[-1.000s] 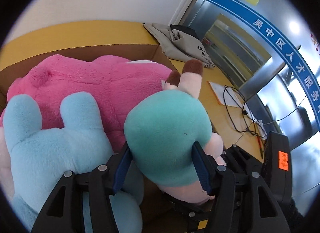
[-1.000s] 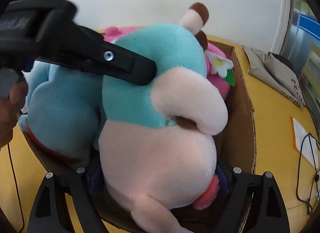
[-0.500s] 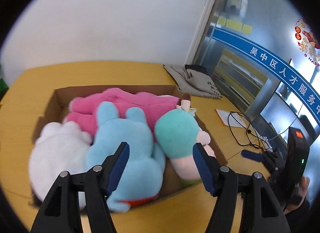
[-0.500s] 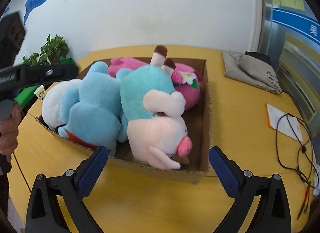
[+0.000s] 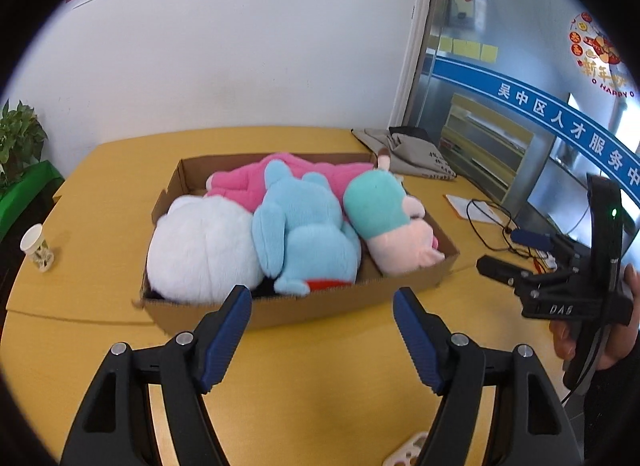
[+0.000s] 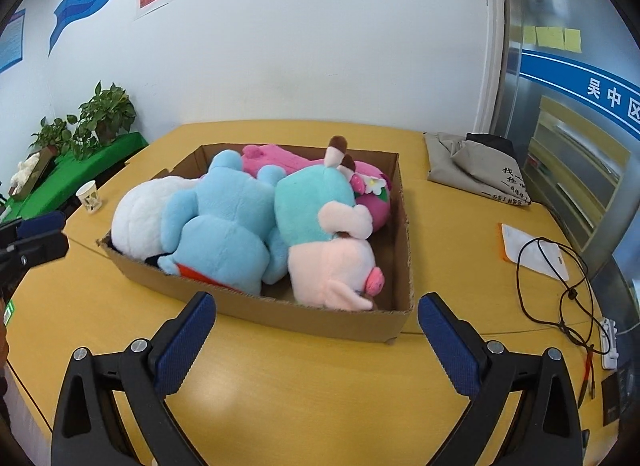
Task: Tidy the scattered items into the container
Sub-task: 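Move both tools to the clear phone case on the table, then grasp the rim of the clear phone case with the left gripper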
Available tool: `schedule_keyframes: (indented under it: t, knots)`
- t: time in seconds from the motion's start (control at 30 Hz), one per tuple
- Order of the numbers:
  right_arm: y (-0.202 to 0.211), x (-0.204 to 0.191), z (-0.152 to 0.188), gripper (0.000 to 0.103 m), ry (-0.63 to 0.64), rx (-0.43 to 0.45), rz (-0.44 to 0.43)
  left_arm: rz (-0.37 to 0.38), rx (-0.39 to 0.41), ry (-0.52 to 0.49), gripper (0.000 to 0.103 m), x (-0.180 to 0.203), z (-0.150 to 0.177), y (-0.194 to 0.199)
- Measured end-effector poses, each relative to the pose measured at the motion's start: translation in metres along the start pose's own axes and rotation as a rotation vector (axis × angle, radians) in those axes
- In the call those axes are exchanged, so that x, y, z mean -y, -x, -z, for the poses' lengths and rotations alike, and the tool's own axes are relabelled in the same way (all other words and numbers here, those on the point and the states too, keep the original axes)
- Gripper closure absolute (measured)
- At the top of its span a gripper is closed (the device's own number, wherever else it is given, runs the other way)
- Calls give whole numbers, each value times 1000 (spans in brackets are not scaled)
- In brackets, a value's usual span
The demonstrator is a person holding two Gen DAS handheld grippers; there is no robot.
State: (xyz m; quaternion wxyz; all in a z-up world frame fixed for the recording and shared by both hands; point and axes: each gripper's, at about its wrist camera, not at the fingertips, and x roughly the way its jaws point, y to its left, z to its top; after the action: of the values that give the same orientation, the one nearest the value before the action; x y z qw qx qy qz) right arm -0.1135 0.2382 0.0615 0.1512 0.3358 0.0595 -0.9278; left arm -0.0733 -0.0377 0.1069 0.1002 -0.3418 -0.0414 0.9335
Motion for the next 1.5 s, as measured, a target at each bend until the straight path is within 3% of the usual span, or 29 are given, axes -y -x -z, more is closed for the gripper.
schedule_keyframes:
  t: [0.2,0.5,0.63,0.8,0.93,1.0,1.13,1.27,1.43,1.5]
  knots:
    - [21,-16,44,0,11,-49,-69,38,-87,27,30,1,50,-2]
    - [26,-56,181,0,67,-313,-179,162,-275,1,30,26,122,-30]
    - [30,-69,215,0,45,-379,-251,220,-340,-13,30,35,133,-43]
    - [35,-102,225,0,144,-369,-311,280,-392,-22,30,38,133,-65]
    - [28,-127,234,4,286,-360,-237,312,-405,-47,30,34,132,-69]
    - [29,-127,231,13,298,-340,-256,332,-407,-70,30,32,132,-66]
    - [25,-117,226,15,286,-336,-252,404,-456,-90,30,28,132,-67]
    - [18,-111,218,15,255,-327,-244,404,-524,-9,30,26,128,-78]
    - [9,-108,207,15,205,-314,-234,354,-632,213,30,24,129,-102]
    - [9,-109,202,15,206,-292,-223,344,-632,251,30,27,129,-106]
